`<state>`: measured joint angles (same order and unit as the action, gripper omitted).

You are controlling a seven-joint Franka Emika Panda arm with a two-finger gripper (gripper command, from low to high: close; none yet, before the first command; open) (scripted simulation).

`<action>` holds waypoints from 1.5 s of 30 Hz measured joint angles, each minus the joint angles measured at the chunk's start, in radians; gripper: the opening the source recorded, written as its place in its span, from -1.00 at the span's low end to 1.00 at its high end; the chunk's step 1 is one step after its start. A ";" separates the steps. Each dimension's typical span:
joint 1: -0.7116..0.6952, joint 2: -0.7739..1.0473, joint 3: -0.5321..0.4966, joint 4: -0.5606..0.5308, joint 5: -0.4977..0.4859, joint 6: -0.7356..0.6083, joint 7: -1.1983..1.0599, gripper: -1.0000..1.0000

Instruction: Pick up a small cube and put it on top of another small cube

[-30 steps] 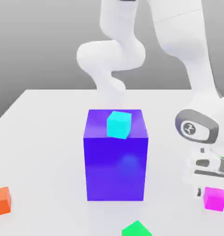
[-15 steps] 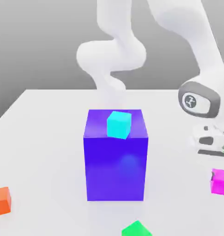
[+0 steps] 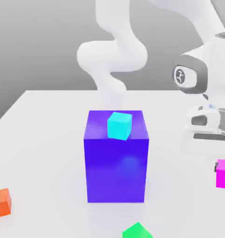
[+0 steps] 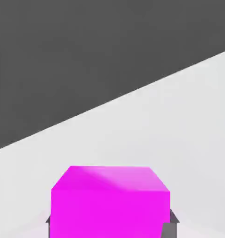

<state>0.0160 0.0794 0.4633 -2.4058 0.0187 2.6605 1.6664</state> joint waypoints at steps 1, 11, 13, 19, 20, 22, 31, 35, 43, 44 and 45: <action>-0.006 -0.008 -0.002 0.002 0.004 -0.003 -0.002 -1.00; -0.055 -0.068 -0.022 0.019 -0.003 -0.028 0.016 -1.00; -0.066 -0.074 -0.024 0.022 -0.012 -0.032 0.025 -1.00; -0.065 -0.082 -0.055 0.032 -0.052 -0.046 0.061 -1.00; -0.061 -0.082 -0.063 0.033 -0.060 -0.049 0.068 -1.00; -0.050 -0.080 -0.081 0.037 -0.075 -0.054 0.081 -1.00; -0.069 -0.049 -0.149 0.052 -0.142 -0.076 0.140 -1.00; -0.083 -0.026 -0.156 0.058 -0.165 -0.085 0.161 -1.00; -0.122 0.036 -0.169 0.070 -0.186 -0.102 0.186 -1.00; -0.126 0.045 -0.172 0.072 -0.185 -0.104 0.187 -1.00; -0.129 0.054 -0.175 0.073 -0.184 -0.105 0.187 -1.00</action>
<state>-0.1128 0.1330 0.2884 -2.3327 -0.1656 2.5552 1.8535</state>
